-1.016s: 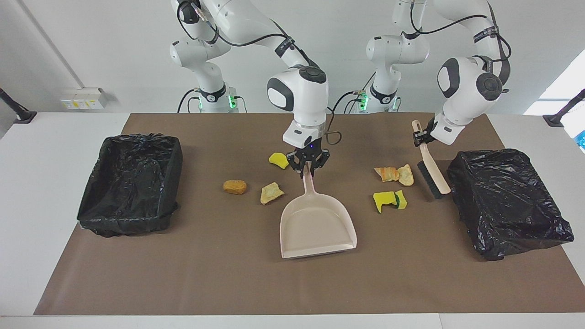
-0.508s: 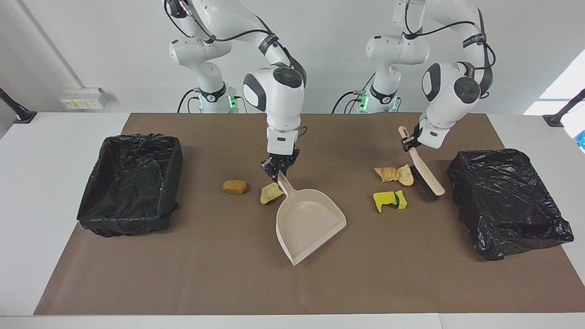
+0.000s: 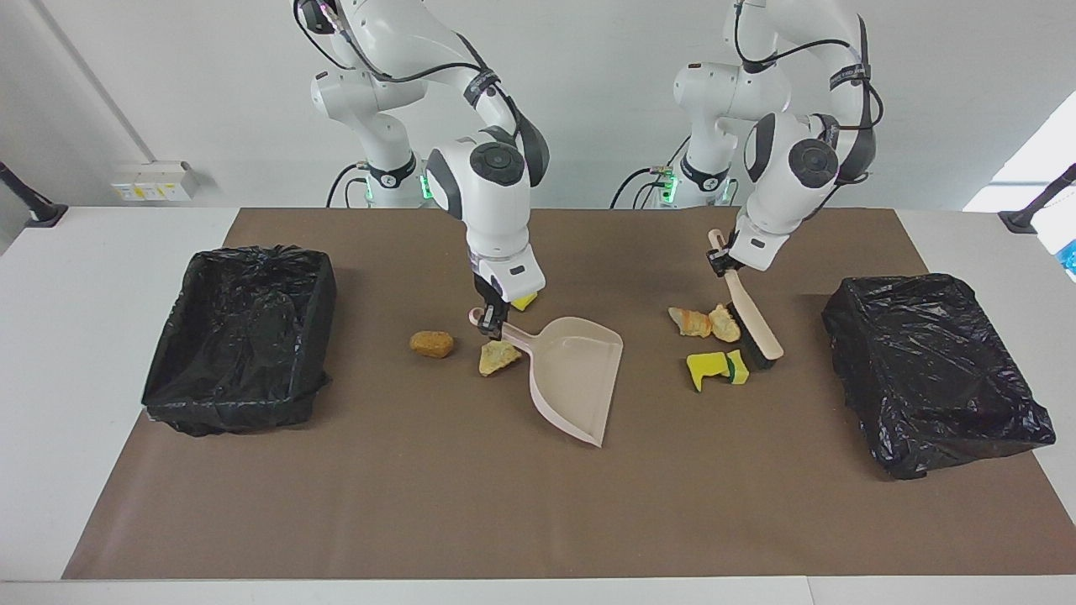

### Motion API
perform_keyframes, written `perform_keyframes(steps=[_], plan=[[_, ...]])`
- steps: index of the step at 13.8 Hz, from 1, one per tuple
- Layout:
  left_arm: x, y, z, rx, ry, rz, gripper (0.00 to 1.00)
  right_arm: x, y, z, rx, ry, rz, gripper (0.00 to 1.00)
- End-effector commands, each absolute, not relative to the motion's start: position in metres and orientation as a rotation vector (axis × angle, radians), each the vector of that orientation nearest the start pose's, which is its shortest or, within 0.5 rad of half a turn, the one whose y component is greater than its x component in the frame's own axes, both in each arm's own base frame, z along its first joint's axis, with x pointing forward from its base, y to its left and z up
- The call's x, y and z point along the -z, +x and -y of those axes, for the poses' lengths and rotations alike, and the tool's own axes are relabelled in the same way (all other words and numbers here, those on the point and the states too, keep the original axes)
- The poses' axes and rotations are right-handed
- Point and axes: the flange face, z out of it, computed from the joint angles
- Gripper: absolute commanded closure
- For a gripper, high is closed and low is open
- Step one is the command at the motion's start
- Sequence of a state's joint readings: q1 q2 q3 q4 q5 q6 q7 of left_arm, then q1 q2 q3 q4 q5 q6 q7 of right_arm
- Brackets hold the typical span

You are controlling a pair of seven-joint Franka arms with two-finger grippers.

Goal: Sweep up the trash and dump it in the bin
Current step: 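Grasp the dustpan handle with the right gripper and drag it toward the trash, then sweep the sponges and crusts into the dustpan with the left gripper's brush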

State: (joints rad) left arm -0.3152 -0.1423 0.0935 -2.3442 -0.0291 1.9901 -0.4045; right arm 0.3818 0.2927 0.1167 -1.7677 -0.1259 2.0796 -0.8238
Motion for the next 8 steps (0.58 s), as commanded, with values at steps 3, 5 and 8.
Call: perform_keyframes(steps=[3,5,8], plan=[[-0.371,0.451,0.107,-0.261,-3.100,0.276,1.00,-0.382,0.548,-0.260,-0.035,-2.204,2.160,1.00],[-0.354,0.451,0.134,-0.259,-3.097,0.188,1.00,-0.382,0.547,-0.264,-0.023,-2.202,2.162,1.00],[-0.348,0.447,0.153,-0.260,-3.093,0.126,1.00,-0.384,0.545,-0.269,-0.013,-2.198,2.173,1.00]])
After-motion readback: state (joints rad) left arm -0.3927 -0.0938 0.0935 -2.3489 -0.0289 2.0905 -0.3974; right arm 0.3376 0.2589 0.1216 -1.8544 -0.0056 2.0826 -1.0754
